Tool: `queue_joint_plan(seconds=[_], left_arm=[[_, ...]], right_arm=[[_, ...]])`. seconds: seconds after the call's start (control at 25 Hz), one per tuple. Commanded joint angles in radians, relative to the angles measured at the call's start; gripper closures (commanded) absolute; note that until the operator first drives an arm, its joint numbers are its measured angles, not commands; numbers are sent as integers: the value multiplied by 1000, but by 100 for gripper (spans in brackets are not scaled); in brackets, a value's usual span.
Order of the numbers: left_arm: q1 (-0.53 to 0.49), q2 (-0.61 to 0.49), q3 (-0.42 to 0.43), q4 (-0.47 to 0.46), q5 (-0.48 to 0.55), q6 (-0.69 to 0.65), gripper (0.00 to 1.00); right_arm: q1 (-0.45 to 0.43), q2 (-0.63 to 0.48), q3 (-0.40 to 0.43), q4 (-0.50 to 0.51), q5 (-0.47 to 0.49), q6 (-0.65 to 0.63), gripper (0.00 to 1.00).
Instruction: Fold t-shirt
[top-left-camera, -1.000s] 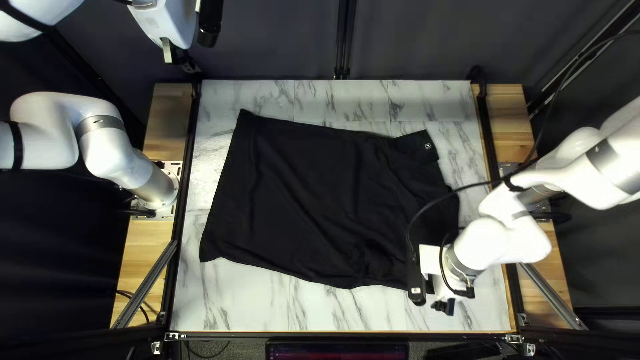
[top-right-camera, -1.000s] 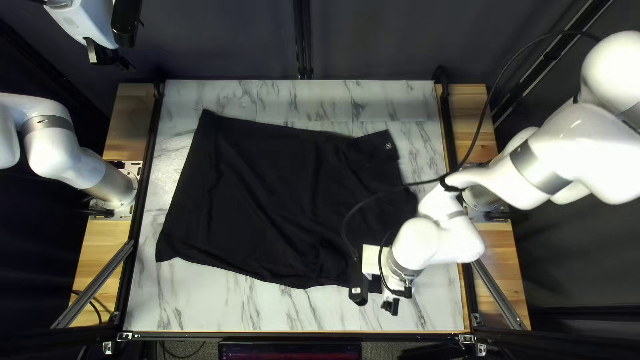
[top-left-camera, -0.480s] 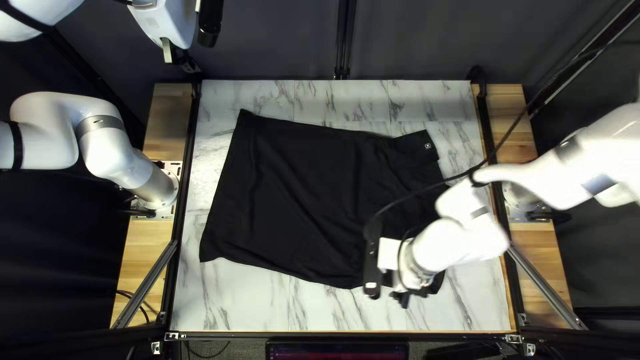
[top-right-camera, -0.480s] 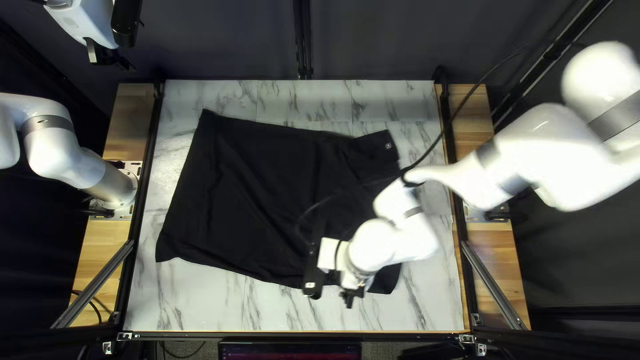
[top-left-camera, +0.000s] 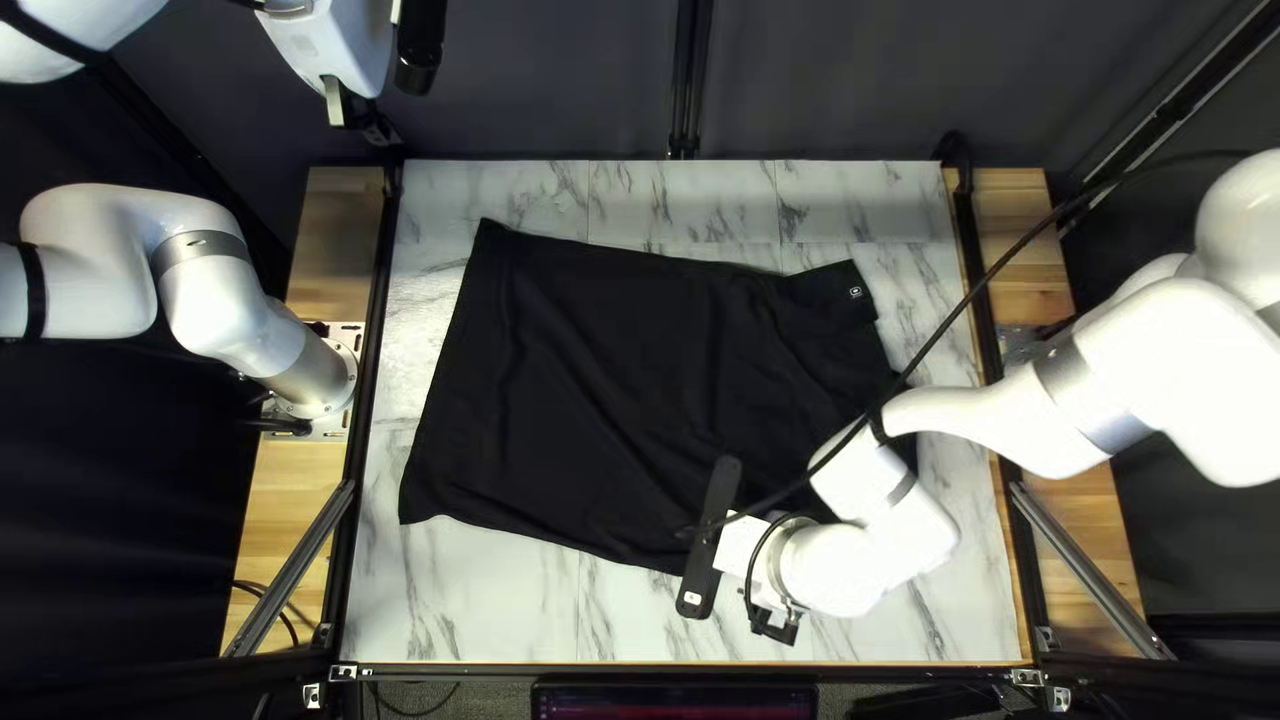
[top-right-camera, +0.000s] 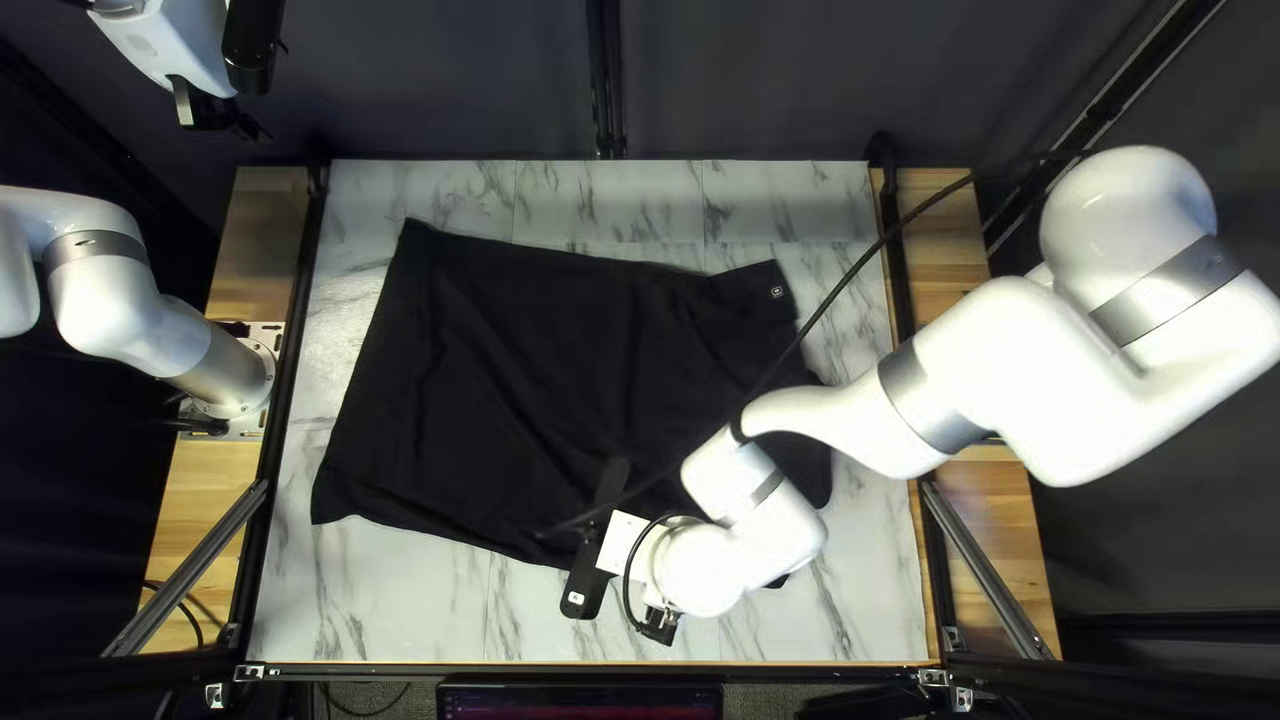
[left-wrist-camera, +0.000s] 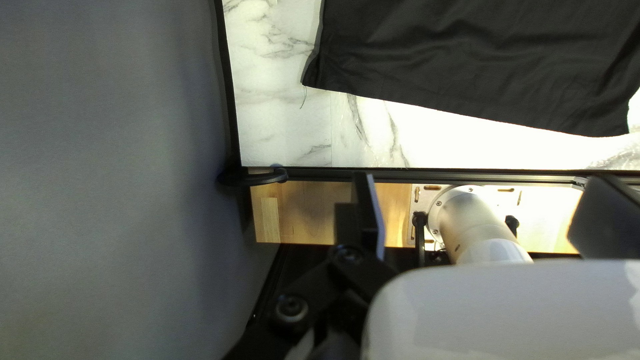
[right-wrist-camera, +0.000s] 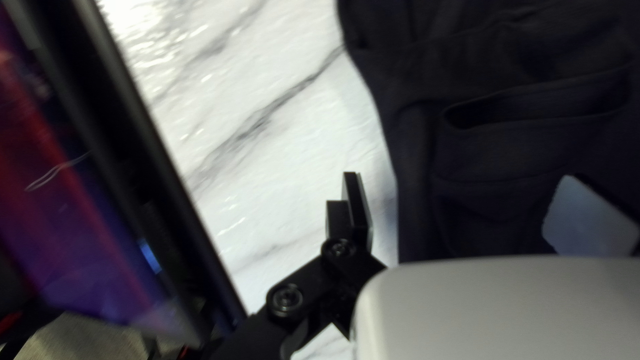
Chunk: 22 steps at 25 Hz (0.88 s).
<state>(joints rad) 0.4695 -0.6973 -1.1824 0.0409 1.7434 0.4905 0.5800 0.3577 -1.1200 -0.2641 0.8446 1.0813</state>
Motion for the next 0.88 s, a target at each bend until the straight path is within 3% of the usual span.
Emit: queue_joint_plan(seconds=[0.04,0.08,0.16,0.48,0.88], left_arm=[[0,0,0,0,0,0,0],[0,0,0,0,0,0,0],[0,0,0,0,0,0,0],[0,0,0,0,0,0,0],[0,0,0,0,0,0,0]], right_arm=[[-8,9,-6,-9,9,5,53],[-9,12,-8,-10,8,5,60],[-14,25,-19,-13,5,1,96],[-13,19,-18,-18,12,-4,100],[8,-136,94,-14,71,44,100]])
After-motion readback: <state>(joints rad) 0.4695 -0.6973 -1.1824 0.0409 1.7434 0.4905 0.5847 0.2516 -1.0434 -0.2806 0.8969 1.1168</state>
